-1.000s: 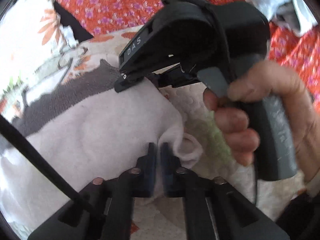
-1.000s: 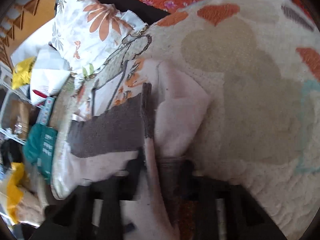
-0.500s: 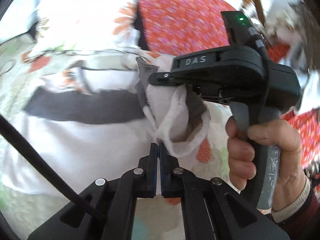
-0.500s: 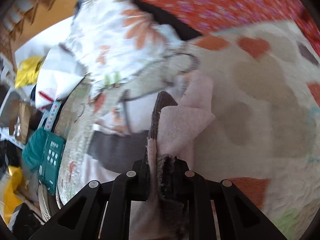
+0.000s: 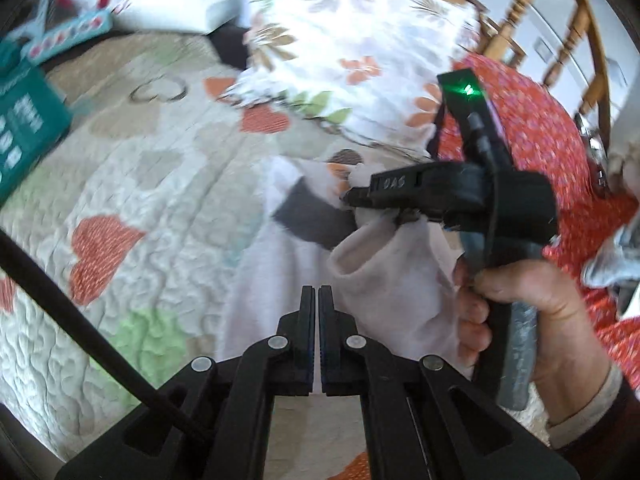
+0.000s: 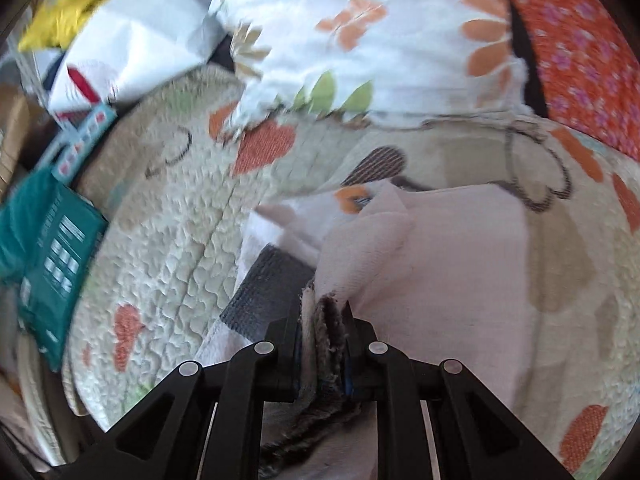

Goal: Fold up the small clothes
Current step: 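Lift the held edge with the right tool and fold it over, release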

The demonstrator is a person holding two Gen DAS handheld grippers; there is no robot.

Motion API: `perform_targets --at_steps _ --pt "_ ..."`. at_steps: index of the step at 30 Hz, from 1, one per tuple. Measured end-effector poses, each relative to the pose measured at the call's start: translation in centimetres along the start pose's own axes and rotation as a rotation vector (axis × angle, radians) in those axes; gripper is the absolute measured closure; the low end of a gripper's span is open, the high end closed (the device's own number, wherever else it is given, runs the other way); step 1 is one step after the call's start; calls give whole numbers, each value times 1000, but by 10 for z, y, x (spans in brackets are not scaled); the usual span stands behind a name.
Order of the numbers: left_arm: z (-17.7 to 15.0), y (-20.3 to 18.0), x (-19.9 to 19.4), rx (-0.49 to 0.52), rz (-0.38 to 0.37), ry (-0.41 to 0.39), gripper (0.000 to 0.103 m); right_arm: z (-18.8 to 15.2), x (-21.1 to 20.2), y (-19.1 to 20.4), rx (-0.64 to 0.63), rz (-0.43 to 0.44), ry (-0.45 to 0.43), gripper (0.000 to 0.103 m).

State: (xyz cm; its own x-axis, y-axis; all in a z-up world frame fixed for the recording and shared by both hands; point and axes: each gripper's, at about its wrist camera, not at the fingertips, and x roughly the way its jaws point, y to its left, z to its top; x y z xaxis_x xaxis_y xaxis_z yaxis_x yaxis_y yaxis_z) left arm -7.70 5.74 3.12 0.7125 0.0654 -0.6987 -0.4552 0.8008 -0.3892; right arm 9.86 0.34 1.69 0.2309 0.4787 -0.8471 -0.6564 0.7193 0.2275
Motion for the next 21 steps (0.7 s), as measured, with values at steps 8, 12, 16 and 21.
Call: perform_targets --at_steps 8,12,16,21 --pt "5 51 -17 -165 56 13 102 -2 32 66 -138 -50 41 88" --pt "12 82 -22 -274 84 23 100 -6 46 97 -283 -34 107 78" --pt "14 104 -27 -368 69 18 97 -2 14 106 -308 108 62 59" --pt "13 121 -36 -449 74 -3 76 -12 -38 93 -278 73 -31 53"
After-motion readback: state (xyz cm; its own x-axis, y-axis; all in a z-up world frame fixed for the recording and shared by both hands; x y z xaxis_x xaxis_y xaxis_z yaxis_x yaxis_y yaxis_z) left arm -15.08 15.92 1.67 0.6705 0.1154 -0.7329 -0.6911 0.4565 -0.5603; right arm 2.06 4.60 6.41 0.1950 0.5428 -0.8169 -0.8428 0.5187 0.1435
